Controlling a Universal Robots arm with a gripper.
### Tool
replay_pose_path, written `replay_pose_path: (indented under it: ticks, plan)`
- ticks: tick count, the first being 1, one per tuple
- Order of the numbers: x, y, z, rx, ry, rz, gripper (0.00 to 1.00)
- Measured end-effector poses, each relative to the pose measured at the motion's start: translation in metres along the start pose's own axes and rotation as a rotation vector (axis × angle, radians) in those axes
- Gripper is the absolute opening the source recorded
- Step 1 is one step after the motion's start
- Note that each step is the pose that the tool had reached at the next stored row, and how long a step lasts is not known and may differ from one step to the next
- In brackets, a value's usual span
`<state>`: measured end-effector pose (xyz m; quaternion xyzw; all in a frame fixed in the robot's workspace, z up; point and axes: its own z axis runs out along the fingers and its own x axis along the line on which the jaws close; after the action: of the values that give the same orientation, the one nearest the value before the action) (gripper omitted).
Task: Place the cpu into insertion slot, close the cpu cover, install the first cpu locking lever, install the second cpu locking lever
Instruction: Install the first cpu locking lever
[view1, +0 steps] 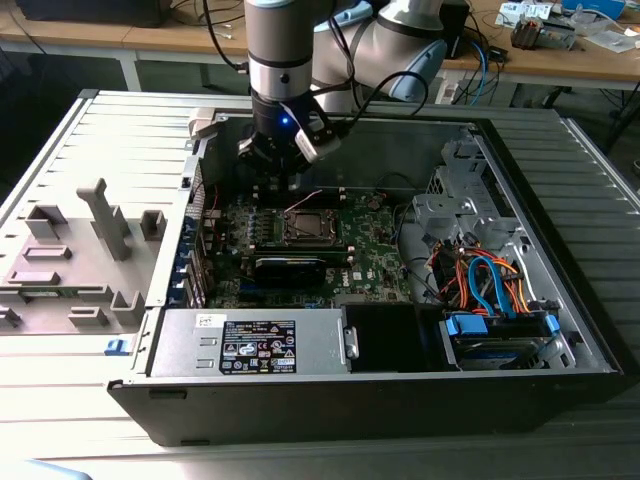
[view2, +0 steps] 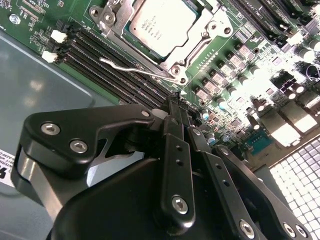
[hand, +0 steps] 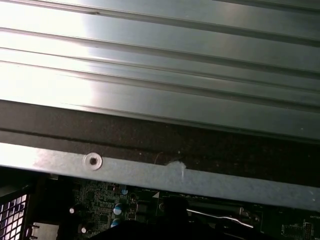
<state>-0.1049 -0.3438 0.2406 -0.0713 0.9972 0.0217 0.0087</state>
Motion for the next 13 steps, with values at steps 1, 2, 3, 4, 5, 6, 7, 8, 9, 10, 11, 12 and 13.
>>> replay_pose_path:
  ticks: [1, 2, 3, 4, 5, 6, 7, 8, 9, 10, 11, 12, 13]
  plan:
    - [0.0000, 0.0000, 0.0001, 0.0001, 0.0000, 0.000, 0.11]
    - [0.0000, 0.0000, 0.0004, -0.0001, -0.0001, 0.000, 0.11]
    - [0.0000, 0.0000, 0.0010, -0.0003, -0.0003, 0.000, 0.11]
    - [0.0000, 0.0000, 0.0016, 0.0000, -0.0002, 0.000, 0.11]
    - [0.0000, 0.0000, 0.0026, 0.0002, -0.0001, 0.000, 0.11]
    - [0.0000, -0.0001, 0.0038, 0.0002, 0.0000, 0.000, 0.11]
    - [-0.0003, -0.0001, 0.0045, 0.0003, 0.0000, 0.000, 0.11]
    - [-0.0006, -0.0002, 0.0053, 0.0003, 0.0000, 0.000, 0.11]
    - [-0.0017, -0.0005, 0.0070, 0.0004, 0.0000, 0.000, 0.11]
    - [-0.0023, -0.0006, 0.0083, 0.0004, -0.0001, 0.002, 0.11]
    - [-0.0026, -0.0007, 0.0092, 0.0005, -0.0003, 0.006, 0.11]
    - [-0.0028, -0.0007, 0.0108, 0.0007, -0.0009, 0.019, 0.11]
    - [-0.0032, -0.0009, 0.0119, 0.0010, -0.0013, 0.029, 0.11]
